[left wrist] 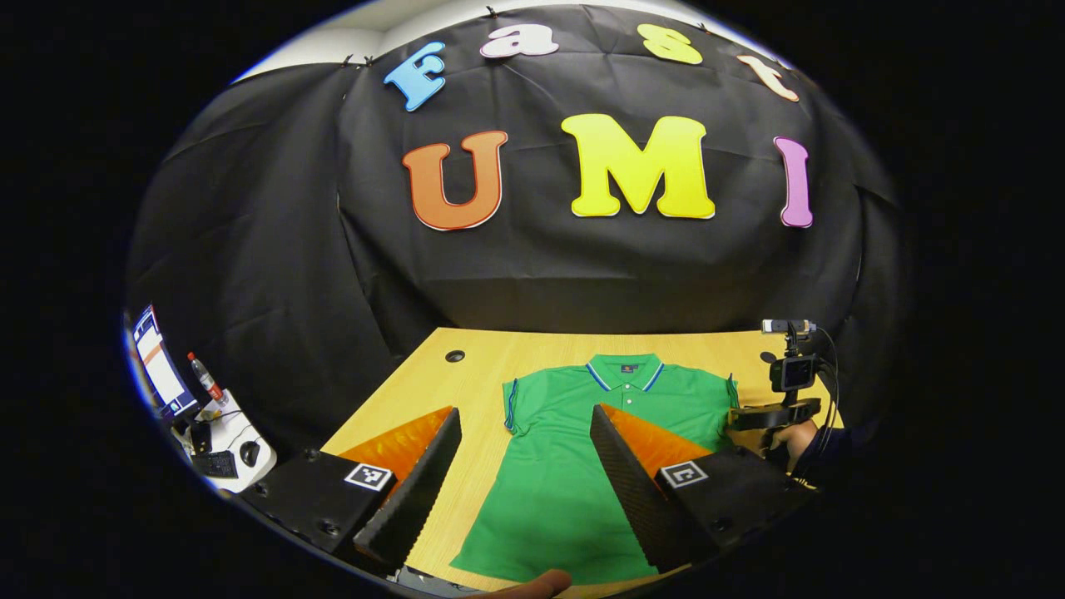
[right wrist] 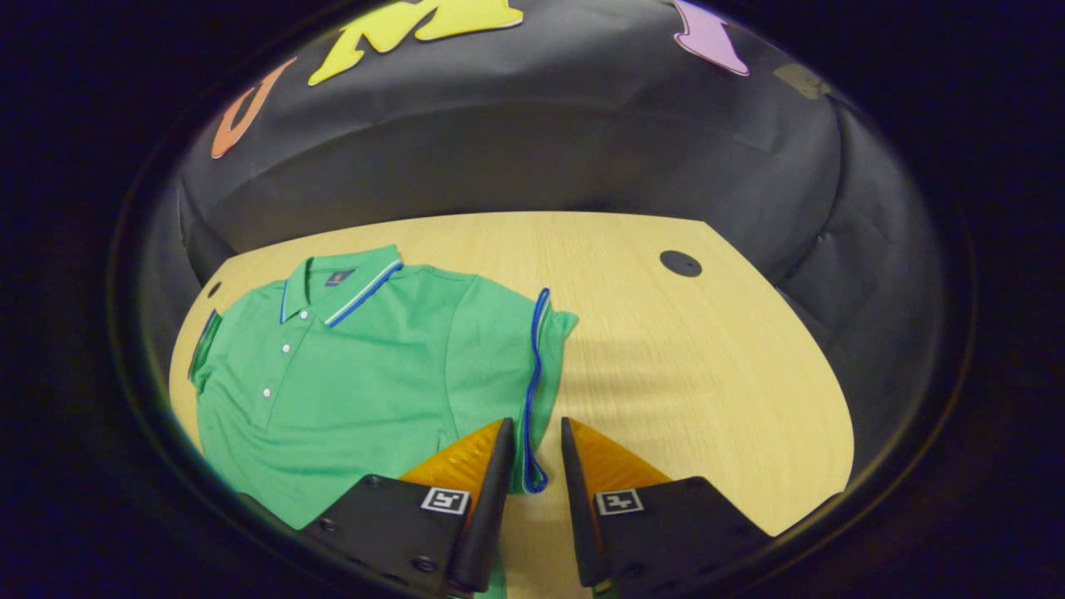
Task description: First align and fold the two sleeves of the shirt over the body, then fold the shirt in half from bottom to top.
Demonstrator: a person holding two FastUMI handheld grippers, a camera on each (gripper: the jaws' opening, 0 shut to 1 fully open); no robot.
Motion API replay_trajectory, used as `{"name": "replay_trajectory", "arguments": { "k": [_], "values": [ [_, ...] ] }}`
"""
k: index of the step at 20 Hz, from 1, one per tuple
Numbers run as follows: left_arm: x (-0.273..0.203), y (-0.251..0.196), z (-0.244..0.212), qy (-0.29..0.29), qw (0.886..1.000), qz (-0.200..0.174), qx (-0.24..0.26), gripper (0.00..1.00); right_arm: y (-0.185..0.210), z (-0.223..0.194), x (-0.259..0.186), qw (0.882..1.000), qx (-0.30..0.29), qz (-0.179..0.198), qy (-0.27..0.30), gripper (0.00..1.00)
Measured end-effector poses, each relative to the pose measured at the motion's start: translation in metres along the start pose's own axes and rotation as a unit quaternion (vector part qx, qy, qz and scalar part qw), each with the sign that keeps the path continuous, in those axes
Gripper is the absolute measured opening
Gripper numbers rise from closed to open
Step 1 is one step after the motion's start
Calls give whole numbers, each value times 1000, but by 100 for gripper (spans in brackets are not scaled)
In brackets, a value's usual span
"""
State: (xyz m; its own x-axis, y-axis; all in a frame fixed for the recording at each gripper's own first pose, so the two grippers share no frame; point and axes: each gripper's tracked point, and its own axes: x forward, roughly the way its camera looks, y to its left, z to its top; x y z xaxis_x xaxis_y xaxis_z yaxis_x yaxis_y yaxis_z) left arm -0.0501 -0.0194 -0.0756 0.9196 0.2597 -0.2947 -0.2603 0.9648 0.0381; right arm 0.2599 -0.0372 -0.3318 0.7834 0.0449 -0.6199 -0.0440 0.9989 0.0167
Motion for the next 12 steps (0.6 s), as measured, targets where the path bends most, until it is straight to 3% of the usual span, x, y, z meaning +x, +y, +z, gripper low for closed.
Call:
{"name": "replay_trajectory", "arguments": {
  "k": [3, 5, 7, 9, 10, 12],
  "values": [
    [-1, 2, -13, 10, 1000, 1, -3, 100, -3, 0, 0, 1000, 6, 1, 4, 21],
    [-2, 7, -21, 22, 1000, 6, -11, 100, -1, -2, 0, 1000, 17, 3, 11, 21],
    [-4, 13, -22, 26, 999, 16, -20, 100, 3, -2, -3, 999, 27, 11, 17, 7],
    [-5, 16, -19, 23, 999, 18, -29, 100, 2, -1, -3, 999, 25, 11, 17, 7],
    [-6, 18, -18, 22, 999, 20, -31, 100, 2, -2, -3, 999, 26, 13, 19, 0],
    [-7, 21, -17, 18, 999, 23, -32, 100, -1, -2, -5, 999, 30, 18, 20, 3]
  ]
}}
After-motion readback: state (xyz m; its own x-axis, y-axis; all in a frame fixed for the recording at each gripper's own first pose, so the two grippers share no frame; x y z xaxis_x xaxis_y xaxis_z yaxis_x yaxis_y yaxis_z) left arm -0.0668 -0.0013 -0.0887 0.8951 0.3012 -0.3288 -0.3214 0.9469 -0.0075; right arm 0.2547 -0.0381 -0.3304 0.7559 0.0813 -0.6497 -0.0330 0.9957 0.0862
